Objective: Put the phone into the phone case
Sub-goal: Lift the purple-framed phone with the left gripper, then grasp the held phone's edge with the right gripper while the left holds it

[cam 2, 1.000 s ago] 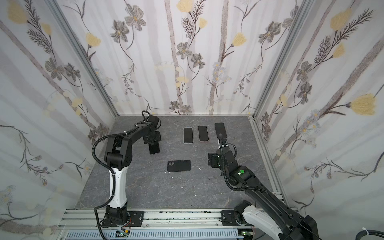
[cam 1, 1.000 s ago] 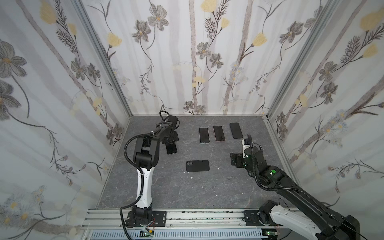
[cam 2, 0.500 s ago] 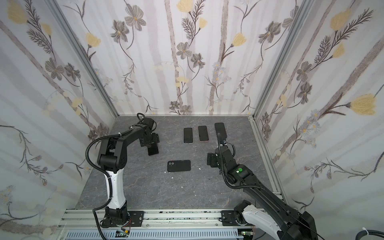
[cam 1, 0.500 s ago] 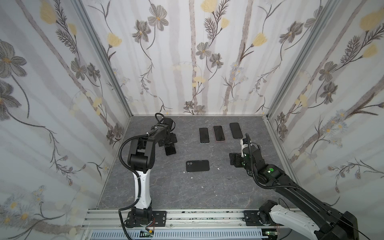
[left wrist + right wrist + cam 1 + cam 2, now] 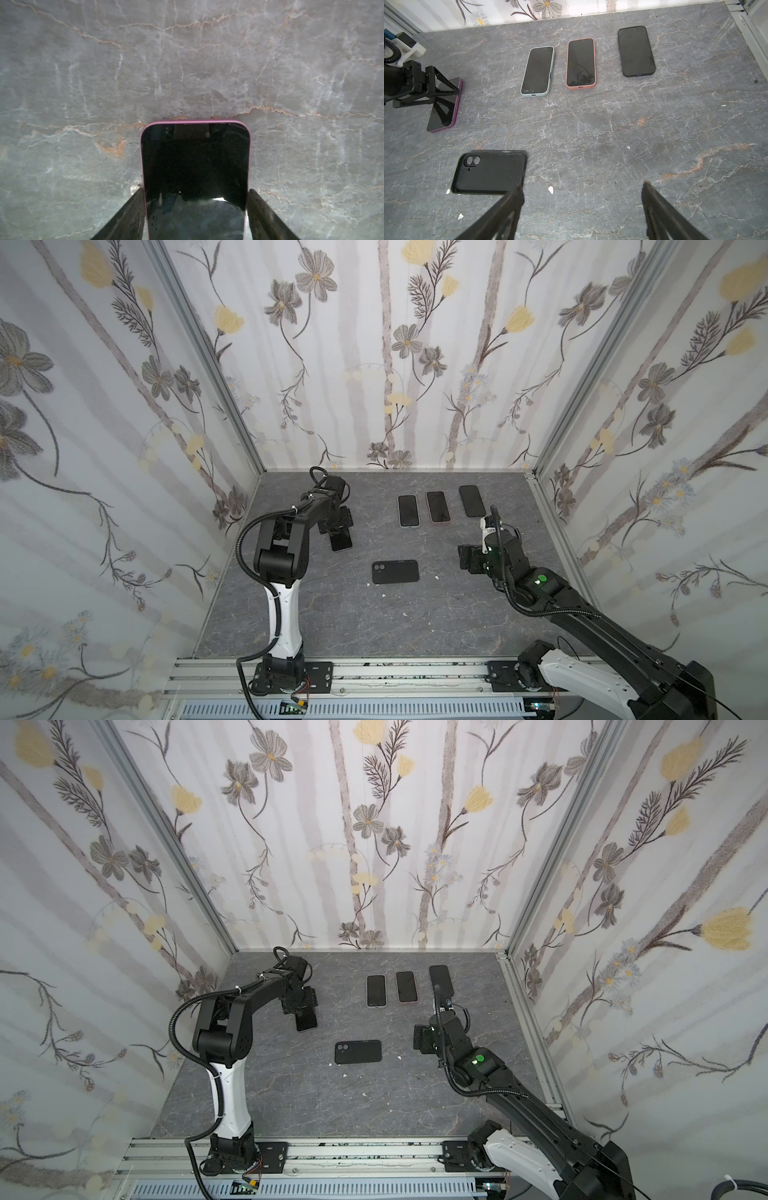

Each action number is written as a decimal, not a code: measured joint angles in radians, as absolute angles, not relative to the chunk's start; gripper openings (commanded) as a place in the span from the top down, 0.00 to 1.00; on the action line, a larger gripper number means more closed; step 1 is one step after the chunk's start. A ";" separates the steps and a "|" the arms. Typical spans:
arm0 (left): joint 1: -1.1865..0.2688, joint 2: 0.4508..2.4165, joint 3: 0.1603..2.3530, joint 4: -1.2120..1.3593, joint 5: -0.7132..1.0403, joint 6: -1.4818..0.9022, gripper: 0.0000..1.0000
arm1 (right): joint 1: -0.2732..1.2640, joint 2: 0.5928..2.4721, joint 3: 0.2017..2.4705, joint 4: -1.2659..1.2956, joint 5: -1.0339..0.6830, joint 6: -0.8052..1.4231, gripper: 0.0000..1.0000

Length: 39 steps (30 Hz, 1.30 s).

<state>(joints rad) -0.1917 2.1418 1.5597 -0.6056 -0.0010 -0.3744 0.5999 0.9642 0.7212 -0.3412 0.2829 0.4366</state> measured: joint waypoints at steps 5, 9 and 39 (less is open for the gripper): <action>-0.194 2.155 1.575 -0.628 -0.015 -0.364 0.26 | 0.600 0.970 0.725 -0.341 0.283 0.437 0.13; -0.195 2.166 1.581 -0.643 -0.016 -0.339 0.25 | 0.600 0.986 0.729 -0.340 0.282 0.437 0.13; -0.195 2.208 1.717 -0.804 -0.027 -0.281 0.60 | 0.635 1.047 0.738 -0.310 0.233 0.466 0.15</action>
<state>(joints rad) -0.1951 2.2082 1.7168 -0.8040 -0.0269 -0.2806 0.6353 1.0470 0.7383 -0.3096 0.2333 0.4656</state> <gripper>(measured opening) 0.611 0.845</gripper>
